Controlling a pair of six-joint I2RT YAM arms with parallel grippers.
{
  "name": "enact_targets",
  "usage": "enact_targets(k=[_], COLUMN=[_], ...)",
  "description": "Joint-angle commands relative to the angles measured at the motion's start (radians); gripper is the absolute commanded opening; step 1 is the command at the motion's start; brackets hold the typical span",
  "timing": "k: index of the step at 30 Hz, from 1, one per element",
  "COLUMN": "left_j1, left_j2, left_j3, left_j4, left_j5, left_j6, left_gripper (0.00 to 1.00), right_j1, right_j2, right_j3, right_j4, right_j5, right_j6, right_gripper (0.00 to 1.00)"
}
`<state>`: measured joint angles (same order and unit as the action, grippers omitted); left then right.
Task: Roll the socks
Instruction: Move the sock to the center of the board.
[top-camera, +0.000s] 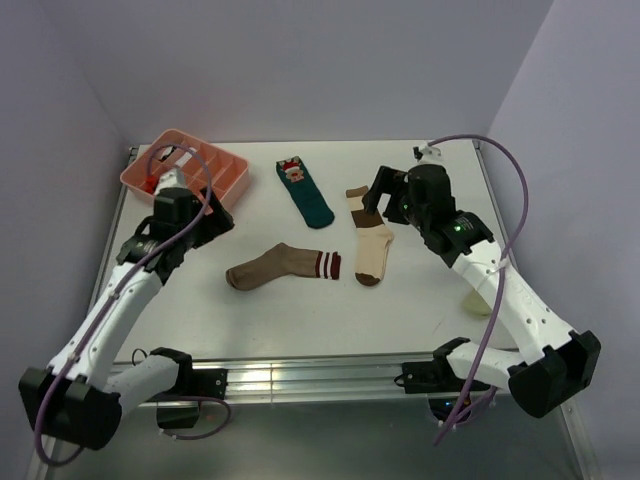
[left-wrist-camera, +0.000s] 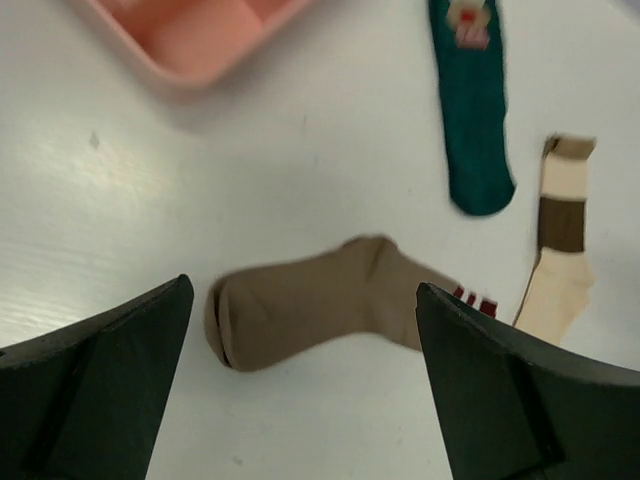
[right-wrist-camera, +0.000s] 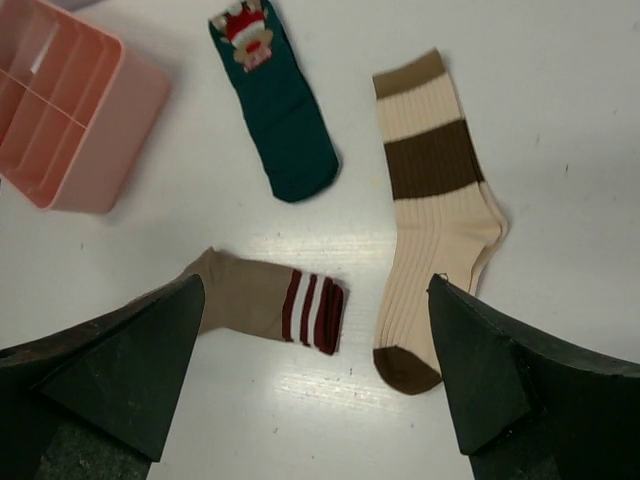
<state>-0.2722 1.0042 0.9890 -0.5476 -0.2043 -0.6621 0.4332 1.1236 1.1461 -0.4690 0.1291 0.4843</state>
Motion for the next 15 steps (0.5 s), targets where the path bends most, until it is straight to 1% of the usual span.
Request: enact_targets(k=[1, 2, 4, 5, 6, 8, 9, 11, 12, 13, 15], left_j1=[-0.048, -0.092, -0.143, -0.198, -0.225, -0.292, -0.311, -0.367, -0.38, -0.39, -0.412], left_j2=[0.085, 0.111, 0.197, 0.227, 0.294, 0.368, 0.448, 0.528, 0.606, 0.643, 0.729], left_j3=[-0.045, -0.056, -0.056, -0.049, -0.043, -0.001, 0.014, 0.077, 0.098, 0.141, 0.171], left_j4=[0.063, 0.072, 0.092, 0.113, 0.123, 0.138, 0.138, 0.121, 0.112, 0.103, 0.095], left_j5=[0.126, 0.097, 0.077, 0.047, 0.036, 0.023, -0.012, -0.052, -0.079, -0.087, -0.101], left_j6=[-0.117, -0.134, -0.155, -0.16, -0.171, -0.171, -0.168, -0.162, -0.156, -0.153, -0.142], left_gripper=[0.99, 0.98, 0.96, 0.95, 0.94, 0.91, 0.9, 0.87, 0.86, 0.83, 0.81], right_j1=[-0.007, -0.014, -0.024, -0.03, -0.033, -0.04, -0.047, -0.051, -0.056, -0.057, -0.062], right_j2=[0.01, 0.016, 0.039, 0.047, 0.054, 0.056, 0.054, 0.053, 0.054, 0.053, 0.045], right_j3=[-0.032, -0.046, -0.054, -0.057, -0.062, -0.071, -0.074, -0.077, -0.077, -0.08, -0.088], right_j4=[-0.005, -0.008, -0.02, -0.034, -0.037, -0.04, -0.04, -0.042, -0.045, -0.046, -0.051], right_j5=[-0.01, -0.011, -0.013, -0.008, -0.005, -0.003, -0.003, -0.002, 0.001, 0.004, 0.004], right_j6=[0.091, 0.096, 0.103, 0.106, 0.108, 0.112, 0.112, 0.111, 0.111, 0.109, 0.109], right_gripper=[1.0, 0.99, 0.99, 0.99, 0.99, 0.99, 0.99, 0.99, 0.98, 0.98, 0.98])
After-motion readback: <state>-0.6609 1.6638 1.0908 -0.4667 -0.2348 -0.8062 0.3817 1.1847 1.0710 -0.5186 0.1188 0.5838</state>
